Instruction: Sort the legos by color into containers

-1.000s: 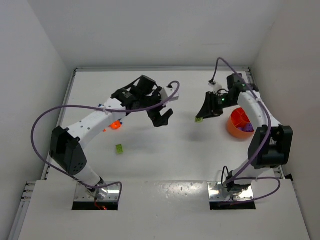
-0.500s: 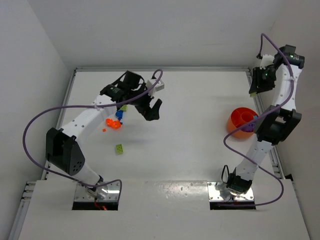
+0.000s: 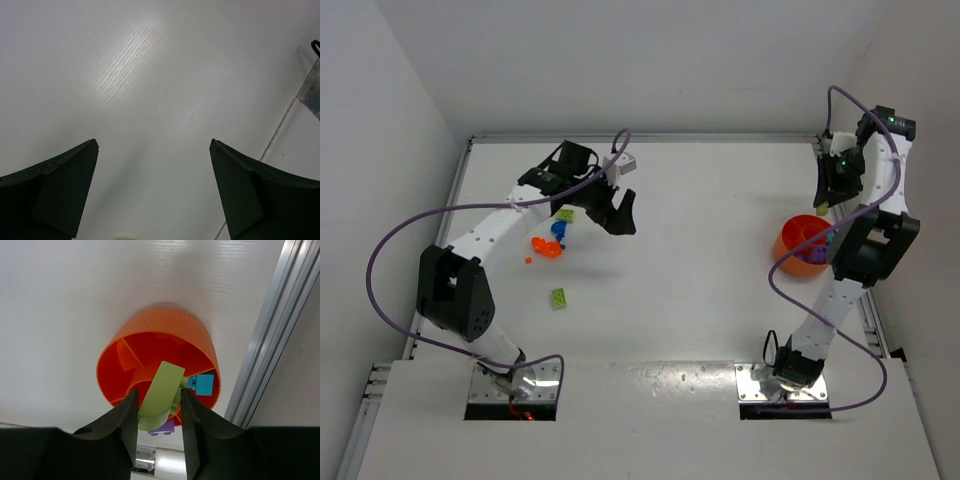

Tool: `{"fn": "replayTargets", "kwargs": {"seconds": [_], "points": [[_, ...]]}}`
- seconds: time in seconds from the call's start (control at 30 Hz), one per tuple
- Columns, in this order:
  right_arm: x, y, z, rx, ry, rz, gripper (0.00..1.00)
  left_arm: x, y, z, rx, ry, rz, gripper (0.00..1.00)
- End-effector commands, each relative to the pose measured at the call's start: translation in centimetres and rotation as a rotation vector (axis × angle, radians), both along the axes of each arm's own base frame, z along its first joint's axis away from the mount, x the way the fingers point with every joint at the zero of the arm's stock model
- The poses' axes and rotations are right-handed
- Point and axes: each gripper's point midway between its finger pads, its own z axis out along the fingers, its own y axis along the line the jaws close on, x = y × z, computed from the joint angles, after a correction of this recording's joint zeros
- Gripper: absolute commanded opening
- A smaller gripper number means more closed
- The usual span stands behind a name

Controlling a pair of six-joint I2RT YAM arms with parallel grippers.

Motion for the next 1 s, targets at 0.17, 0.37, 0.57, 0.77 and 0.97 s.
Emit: {"fn": "replayTargets", "kwargs": {"seconds": [0.17, 0.37, 0.57, 0.77, 0.97], "points": [[0.1, 0.3, -2.2, 0.017, 0.068, 0.019, 0.00, 1.0, 1.0, 0.9, -0.052, -0.032, 0.065, 1.00], [-0.1, 0.3, -3.6, 0.032, 0.105, 0.019, 0.00, 0.8, 0.8, 1.0, -0.061, -0.034, 0.045, 1.00], [-0.2, 0.6, -4.3, 0.030, 0.129, 0.027, 0.05, -0.1, 0.9, 0.2, -0.045, -0.018, 0.002, 1.00], [-0.8, 0.8, -5.0, 0.044, 0.163, 0.027, 0.36, 1.4, 1.7, 0.8, -0.039, -0.040, 0.103, 1.00], [-0.8, 1.0, -3.1, 0.036, 0.119, 0.028, 0.50, 2.0, 3.0, 3.4, -0.154, -0.112, 0.137, 1.00]]}}
